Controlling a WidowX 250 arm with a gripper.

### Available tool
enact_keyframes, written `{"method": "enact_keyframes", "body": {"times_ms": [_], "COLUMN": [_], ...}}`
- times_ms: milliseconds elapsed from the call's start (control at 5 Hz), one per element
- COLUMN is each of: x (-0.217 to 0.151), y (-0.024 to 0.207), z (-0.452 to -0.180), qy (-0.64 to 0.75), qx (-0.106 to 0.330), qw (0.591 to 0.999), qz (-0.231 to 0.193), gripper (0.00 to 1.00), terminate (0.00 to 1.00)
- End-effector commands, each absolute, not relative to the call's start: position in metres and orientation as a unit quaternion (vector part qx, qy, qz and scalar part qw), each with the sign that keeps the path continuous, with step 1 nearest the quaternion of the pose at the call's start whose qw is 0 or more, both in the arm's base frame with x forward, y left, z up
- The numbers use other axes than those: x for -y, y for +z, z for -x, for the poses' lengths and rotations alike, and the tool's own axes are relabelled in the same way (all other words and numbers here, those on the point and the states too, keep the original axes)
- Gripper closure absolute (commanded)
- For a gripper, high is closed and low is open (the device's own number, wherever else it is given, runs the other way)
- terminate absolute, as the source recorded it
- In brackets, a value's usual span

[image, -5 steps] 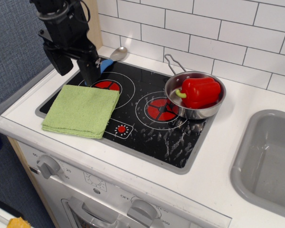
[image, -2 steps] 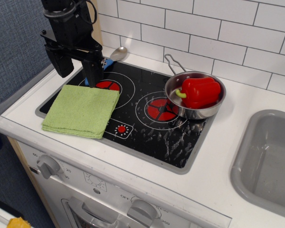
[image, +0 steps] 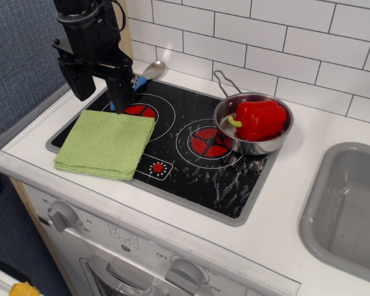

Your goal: Slide the green cloth to the left

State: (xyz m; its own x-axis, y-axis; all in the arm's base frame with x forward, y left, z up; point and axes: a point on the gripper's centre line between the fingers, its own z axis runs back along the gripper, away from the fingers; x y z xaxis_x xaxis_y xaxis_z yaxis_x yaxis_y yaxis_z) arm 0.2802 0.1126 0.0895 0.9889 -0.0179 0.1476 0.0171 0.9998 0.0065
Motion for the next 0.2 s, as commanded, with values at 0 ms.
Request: {"method": "enact_keyframes", "body": {"times_ms": [0], "x": [-0.1153], "y": [0.1], "z": [-0.2847], "qy": [-0.01], "qx": [0.091], "qw": [0.996], "qz": [-0.009], "gripper": [0.0], "terminate": [1.0]}}
